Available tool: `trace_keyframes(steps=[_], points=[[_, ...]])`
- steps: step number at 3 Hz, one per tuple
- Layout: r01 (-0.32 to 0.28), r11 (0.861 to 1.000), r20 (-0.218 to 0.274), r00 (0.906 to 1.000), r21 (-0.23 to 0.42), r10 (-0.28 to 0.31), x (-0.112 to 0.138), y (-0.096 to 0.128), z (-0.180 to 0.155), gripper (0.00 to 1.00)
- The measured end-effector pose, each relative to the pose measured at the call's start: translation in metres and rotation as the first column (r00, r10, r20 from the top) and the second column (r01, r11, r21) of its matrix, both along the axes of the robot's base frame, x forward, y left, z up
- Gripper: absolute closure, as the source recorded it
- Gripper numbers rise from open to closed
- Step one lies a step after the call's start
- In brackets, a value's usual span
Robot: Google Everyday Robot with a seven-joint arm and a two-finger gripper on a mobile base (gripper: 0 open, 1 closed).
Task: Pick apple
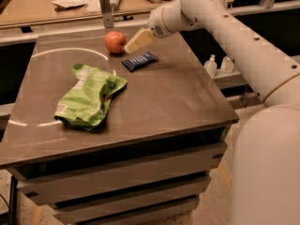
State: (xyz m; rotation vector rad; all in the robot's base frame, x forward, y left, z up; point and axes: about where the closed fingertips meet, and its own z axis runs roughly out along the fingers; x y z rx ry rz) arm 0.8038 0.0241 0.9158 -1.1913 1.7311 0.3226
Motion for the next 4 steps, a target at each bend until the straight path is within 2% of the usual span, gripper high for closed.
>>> trace_keyframes(steps=[1, 2, 3, 4], points=[[0.005, 0.994, -0.065, 0.9979, 0.107, 0.002, 0.009, 0.027, -0.010, 0.00], [-0.010, 0.988, -0.109, 0.9937, 0.152, 0.027, 0.009, 0.046, -0.020, 0.00], [-0.047, 0.986, -0.124, 0.9900, 0.160, 0.067, 0.013, 0.069, -0.031, 0.00], [-0.048, 0.990, -0.118, 0.9909, 0.135, 0.064, 0.023, 0.081, -0.043, 0.00]])
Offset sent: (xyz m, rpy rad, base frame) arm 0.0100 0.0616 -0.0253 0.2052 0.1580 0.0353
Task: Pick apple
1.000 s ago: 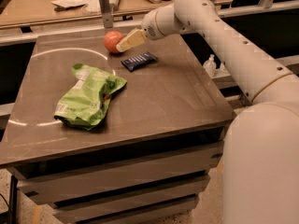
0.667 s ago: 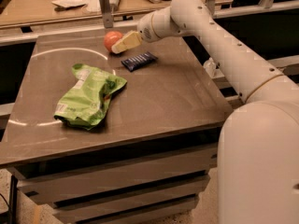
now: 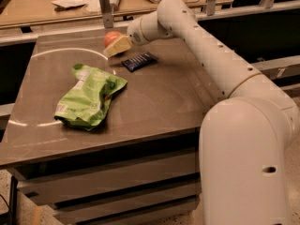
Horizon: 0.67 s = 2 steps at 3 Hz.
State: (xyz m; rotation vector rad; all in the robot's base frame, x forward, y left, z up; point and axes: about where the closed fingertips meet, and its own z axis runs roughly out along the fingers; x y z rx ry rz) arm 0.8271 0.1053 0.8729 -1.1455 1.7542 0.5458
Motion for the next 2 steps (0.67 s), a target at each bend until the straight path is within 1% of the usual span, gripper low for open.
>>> trace_keyframes(steps=[1, 2], points=[[0.008, 1.000, -0.001, 1.0000, -0.011, -0.008, 0.0074, 0.0031, -0.0093, 0.19], [0.021, 1.000, -0.002, 0.9998, -0.022, -0.021, 0.0099, -0.0006, -0.0141, 0.42]])
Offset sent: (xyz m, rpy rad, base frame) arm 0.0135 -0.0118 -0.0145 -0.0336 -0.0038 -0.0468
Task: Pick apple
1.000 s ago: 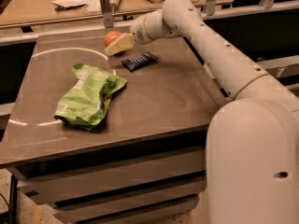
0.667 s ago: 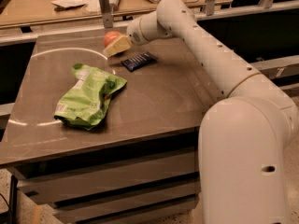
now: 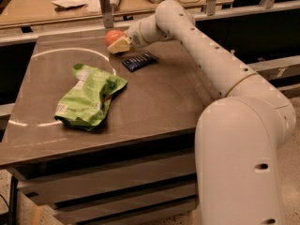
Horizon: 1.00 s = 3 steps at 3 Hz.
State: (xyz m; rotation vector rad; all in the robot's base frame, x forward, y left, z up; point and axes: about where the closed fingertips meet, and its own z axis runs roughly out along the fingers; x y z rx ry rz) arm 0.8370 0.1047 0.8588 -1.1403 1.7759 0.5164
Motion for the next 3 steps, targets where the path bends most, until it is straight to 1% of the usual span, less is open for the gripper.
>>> trace_keyframes(steps=[1, 2, 3], points=[[-0.012, 0.999, 0.014, 0.9998, 0.034, 0.012, -0.003, -0.003, 0.013, 0.74], [-0.048, 0.997, 0.058, 0.9973, 0.057, 0.045, -0.008, -0.004, 0.038, 0.96], [-0.052, 0.997, 0.059, 0.9970, 0.057, 0.049, -0.008, -0.002, 0.037, 1.00]])
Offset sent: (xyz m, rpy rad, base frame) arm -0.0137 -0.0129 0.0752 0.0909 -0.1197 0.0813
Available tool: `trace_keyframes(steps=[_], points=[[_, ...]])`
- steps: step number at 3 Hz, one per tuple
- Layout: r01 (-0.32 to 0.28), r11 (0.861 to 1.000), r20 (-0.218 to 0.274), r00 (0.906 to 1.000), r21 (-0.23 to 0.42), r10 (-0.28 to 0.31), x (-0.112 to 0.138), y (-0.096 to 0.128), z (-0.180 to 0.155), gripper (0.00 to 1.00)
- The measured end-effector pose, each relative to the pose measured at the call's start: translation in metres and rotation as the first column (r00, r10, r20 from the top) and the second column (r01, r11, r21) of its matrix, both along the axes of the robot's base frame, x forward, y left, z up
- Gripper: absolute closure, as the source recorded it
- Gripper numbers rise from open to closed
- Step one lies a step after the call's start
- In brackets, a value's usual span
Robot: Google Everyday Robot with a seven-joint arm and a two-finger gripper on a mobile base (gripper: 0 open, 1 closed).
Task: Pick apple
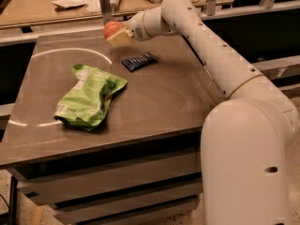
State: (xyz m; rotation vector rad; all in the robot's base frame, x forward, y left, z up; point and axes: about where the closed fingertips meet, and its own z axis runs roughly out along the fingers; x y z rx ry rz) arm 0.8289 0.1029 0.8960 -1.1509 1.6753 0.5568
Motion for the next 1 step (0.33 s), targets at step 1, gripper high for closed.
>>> trace_keyframes(steps=[1], points=[[0.000, 1.000, 0.000, 1.0000, 0.000, 0.000, 0.0000, 0.0001, -0.0001, 1.00]])
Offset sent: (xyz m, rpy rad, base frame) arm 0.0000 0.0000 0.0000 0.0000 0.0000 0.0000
